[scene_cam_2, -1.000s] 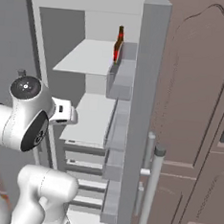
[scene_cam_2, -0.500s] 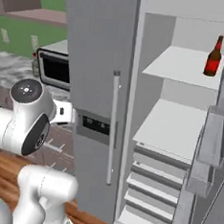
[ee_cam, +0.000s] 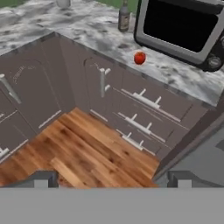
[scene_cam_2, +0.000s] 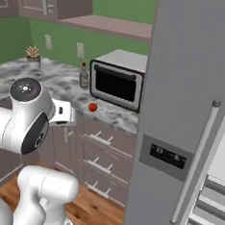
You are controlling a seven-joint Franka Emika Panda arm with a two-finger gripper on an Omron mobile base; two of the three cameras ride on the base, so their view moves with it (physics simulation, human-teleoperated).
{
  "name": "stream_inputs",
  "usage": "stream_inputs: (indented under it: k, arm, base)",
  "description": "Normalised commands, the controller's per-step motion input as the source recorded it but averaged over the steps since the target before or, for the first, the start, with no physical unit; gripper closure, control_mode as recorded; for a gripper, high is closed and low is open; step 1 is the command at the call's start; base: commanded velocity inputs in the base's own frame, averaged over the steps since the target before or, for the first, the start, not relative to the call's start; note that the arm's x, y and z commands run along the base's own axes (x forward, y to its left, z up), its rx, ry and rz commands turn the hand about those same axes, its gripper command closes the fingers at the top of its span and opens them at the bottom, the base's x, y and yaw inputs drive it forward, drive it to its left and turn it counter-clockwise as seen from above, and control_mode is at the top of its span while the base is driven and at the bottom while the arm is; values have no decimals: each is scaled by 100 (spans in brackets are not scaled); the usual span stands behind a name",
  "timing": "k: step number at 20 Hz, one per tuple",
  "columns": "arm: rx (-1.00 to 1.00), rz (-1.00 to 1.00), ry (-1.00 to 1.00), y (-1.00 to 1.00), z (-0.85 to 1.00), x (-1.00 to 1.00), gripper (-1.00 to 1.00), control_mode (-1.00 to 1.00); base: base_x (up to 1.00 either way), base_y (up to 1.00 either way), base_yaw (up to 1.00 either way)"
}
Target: Place the beer and liquor on the top shelf of the fridge to keep them out of children's reach, and place the apple on lower shelves for easy access.
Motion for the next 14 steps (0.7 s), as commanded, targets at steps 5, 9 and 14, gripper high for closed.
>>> stream_inputs:
  k: [5,9,14]
  arm:
    - [0,0,0,0,0,0,-100,100]
    - [0,0,0,0,0,0,-100,100]
    - [0,0,0,0,0,0,-100,100]
  base:
    - [59,91,-23]
    - [59,93,-43]
    - [68,90,-43]
